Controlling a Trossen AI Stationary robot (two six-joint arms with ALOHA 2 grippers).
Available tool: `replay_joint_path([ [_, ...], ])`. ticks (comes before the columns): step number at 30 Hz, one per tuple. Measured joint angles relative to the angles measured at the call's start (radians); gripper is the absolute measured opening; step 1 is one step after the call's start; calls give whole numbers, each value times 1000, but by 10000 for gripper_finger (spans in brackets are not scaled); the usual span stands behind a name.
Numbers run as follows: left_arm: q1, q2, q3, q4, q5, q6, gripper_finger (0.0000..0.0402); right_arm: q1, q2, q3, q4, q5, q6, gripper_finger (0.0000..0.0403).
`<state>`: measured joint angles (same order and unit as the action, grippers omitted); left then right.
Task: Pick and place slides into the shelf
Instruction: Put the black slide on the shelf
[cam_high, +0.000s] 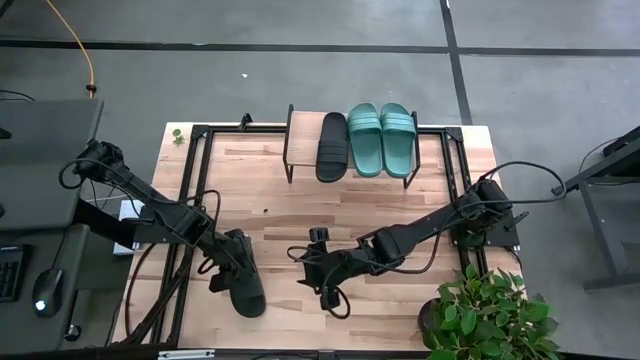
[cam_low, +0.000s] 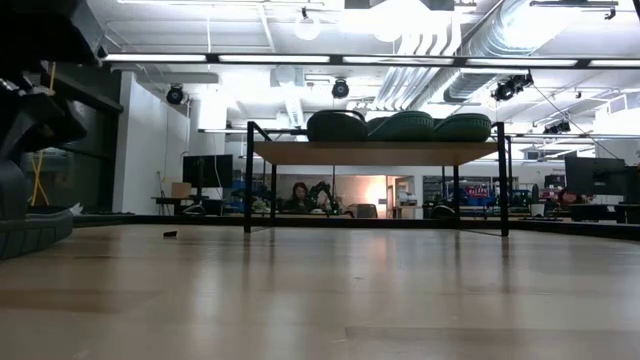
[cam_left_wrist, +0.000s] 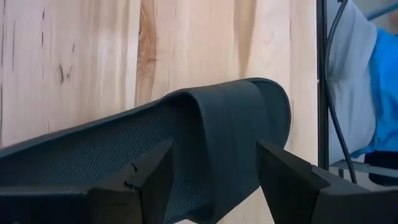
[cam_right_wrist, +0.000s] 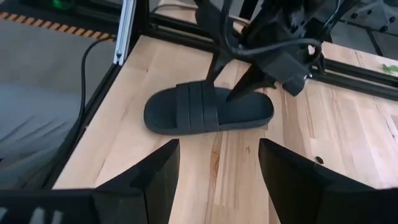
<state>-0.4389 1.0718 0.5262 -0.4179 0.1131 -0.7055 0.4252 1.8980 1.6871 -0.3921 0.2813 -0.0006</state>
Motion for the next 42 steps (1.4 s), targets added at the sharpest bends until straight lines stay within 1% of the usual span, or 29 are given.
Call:
replay_joint_path([
  [5, 0, 0, -40, 55, 11, -36, 207, 3, 0, 0, 28, 0, 7, 210],
  [9, 0, 0, -73, 112, 29, -59, 207, 3, 0, 0, 31, -1, 46, 210],
  [15, -1, 2, -90, 153, 37, -82, 207, 3, 0, 0, 32, -1, 70, 210],
  [17, -1, 15, -93, 181, 39, -86, 207, 3, 0, 0, 32, -1, 75, 210],
  [22, -1, 76, -93, 234, 100, -83, 195, 3, 0, 0, 35, -1, 75, 210],
  [29, 0, 144, -92, 249, 169, -49, 147, 3, 0, 0, 36, -2, 74, 210],
  [32, 0, 147, -92, 252, 188, -18, 114, 3, 0, 0, 36, -3, 73, 210],
  [39, 0, 147, -90, 250, 212, 2, 22, 3, 0, 0, 36, -3, 72, 210],
  [40, 0, 147, -90, 251, 216, 6, 12, 3, 0, 0, 36, -3, 72, 210],
  [42, 0, 147, -87, 248, 220, 27, 7, 3, 0, 0, 35, -4, 64, 210],
])
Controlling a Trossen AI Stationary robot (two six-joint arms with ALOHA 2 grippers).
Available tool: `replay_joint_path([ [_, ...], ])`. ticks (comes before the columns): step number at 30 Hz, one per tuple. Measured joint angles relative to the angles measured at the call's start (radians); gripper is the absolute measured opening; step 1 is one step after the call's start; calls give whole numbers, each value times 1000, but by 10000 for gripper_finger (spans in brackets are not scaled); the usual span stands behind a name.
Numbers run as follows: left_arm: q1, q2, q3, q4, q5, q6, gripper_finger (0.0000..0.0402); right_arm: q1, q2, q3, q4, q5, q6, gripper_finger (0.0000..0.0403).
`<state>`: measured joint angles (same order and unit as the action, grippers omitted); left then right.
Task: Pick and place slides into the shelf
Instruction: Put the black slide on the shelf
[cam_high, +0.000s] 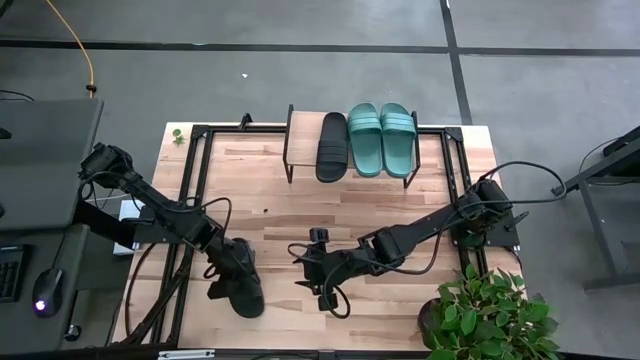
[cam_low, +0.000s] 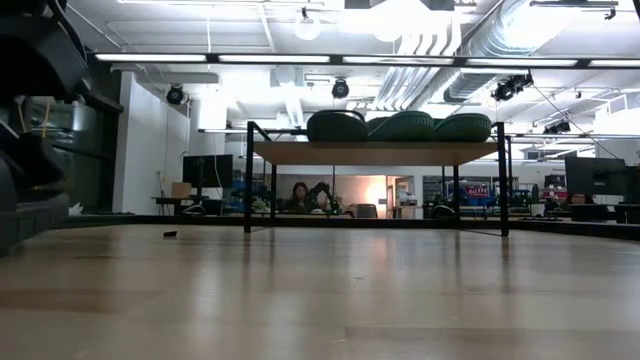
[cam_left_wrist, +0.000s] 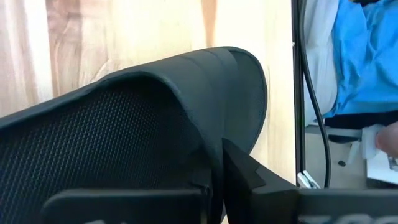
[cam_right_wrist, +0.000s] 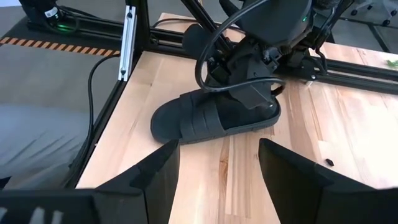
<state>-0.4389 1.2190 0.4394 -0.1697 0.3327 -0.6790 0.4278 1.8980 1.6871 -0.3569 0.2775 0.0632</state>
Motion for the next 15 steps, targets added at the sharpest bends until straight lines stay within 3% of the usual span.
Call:
replay_joint_path([
  [5, 0, 1, 26, -10, 1, 68, 23, 5, 14, 0, -8, 0, -52, 210],
  [15, 0, 2, 129, -14, -54, 217, 13, 16, 24, 0, -3, 6, -125, 210],
])
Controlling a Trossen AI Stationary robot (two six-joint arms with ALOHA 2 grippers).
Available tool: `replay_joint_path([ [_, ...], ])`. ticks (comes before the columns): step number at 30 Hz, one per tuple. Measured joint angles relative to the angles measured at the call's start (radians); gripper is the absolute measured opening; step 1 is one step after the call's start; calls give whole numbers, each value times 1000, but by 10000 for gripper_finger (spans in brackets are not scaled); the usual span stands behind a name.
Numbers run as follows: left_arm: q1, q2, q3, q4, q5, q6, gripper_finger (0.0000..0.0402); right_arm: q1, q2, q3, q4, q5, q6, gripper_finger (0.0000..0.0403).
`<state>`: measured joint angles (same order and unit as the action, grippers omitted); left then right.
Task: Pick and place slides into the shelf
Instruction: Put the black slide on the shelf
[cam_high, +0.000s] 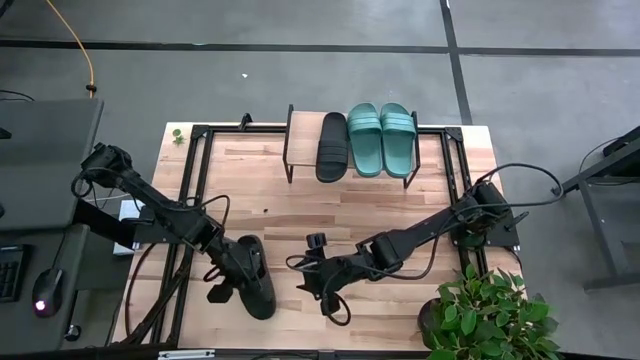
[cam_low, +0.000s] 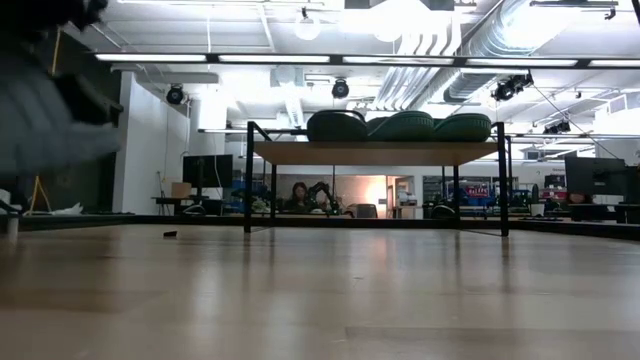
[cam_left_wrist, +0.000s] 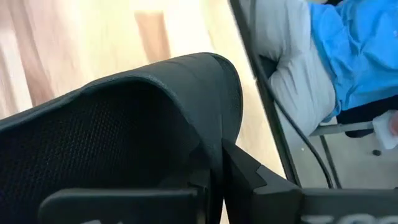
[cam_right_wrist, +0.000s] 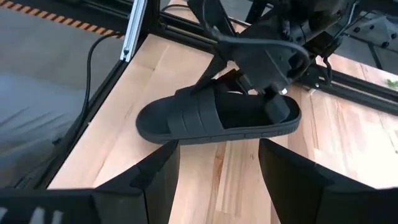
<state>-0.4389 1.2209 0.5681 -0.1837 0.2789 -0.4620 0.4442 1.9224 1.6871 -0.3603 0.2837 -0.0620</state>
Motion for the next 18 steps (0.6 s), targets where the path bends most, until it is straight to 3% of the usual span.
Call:
replay_joint_path([
  [9, 0, 0, 85, -38, -53, 115, 9, 61, 0, 0, 8, 197, -140, 210],
  [18, 0, 0, 188, -90, -193, 144, 21, 102, 10, 0, 47, 436, -236, 210],
])
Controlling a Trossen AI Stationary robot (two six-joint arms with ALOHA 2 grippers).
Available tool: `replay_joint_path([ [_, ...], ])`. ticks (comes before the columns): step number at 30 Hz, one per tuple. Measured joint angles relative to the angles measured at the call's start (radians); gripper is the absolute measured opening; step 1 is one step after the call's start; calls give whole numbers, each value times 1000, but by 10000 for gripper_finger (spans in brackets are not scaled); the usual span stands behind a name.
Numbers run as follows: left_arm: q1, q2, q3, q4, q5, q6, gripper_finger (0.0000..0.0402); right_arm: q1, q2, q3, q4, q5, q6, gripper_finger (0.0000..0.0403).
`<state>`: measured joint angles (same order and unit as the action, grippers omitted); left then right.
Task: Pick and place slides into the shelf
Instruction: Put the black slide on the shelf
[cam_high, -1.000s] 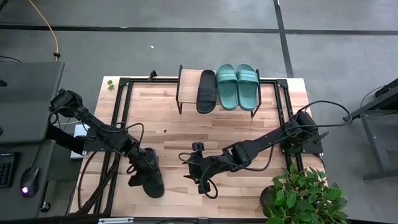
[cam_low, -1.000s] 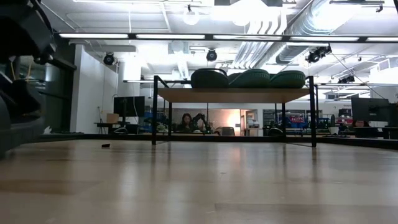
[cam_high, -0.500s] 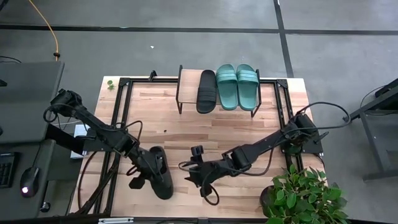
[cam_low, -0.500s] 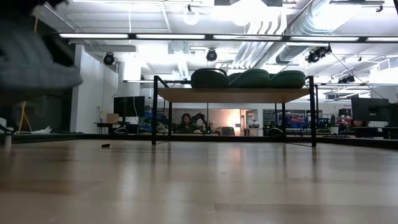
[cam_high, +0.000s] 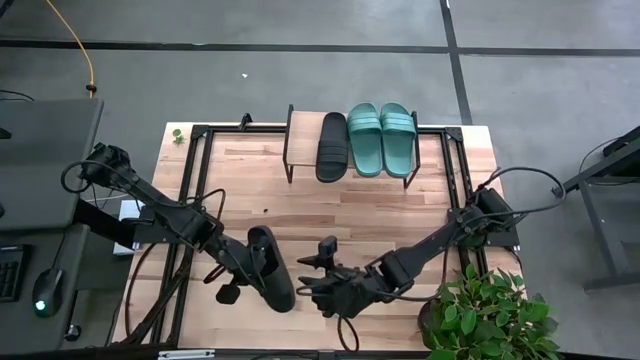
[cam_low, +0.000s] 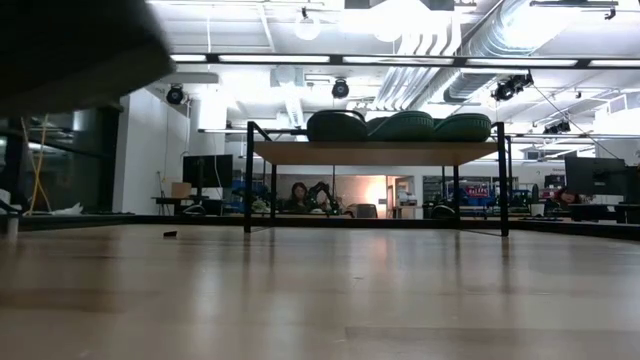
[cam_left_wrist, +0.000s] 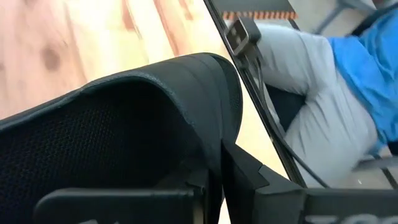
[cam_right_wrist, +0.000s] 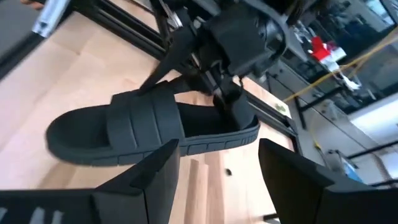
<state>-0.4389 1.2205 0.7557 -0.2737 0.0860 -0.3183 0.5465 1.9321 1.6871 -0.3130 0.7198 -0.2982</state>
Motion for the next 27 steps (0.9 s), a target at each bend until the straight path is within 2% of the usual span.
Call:
replay_joint_path([
  [9, 1, -1, 99, -23, -123, 35, 9, -1, 38, 0, 28, 100, -81, 210],
  [24, 1, -10, 112, -99, -331, 53, 22, 26, 47, 0, 106, 105, -152, 210],
  [27, 1, -33, 112, -97, -337, 52, 23, 24, 47, 0, 92, 64, -152, 210],
])
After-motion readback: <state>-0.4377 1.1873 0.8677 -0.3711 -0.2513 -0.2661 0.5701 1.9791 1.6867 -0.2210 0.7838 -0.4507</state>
